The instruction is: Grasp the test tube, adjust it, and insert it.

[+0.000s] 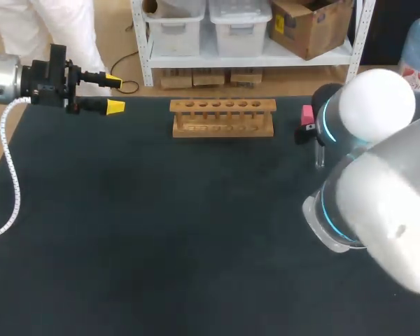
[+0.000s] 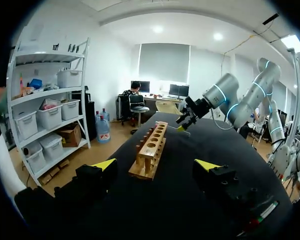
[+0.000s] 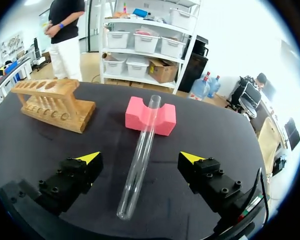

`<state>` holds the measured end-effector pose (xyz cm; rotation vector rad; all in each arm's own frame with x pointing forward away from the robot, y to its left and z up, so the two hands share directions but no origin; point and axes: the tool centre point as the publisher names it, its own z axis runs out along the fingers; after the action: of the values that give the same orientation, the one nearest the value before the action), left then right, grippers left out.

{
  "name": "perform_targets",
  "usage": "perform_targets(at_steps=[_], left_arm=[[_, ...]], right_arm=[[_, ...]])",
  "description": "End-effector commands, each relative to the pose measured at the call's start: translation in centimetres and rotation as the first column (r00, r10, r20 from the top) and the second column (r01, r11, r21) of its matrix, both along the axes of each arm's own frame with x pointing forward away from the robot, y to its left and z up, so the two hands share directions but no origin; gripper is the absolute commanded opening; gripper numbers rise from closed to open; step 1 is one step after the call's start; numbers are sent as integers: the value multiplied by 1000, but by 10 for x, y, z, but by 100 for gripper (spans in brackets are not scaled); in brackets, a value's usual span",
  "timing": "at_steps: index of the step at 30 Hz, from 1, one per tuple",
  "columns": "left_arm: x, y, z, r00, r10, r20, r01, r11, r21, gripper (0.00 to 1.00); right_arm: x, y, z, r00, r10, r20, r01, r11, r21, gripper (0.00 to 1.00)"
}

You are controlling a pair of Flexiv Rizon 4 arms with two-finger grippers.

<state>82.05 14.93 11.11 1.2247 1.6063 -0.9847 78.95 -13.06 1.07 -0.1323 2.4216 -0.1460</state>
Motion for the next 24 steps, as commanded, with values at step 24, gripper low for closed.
perform_targets(at_steps=[24], left_arm=[[0, 0, -1, 1000, -1, 3, 1, 1000, -2, 100]], right_arm=[[8, -5, -24, 1000, -8, -16, 11, 990, 139, 88]])
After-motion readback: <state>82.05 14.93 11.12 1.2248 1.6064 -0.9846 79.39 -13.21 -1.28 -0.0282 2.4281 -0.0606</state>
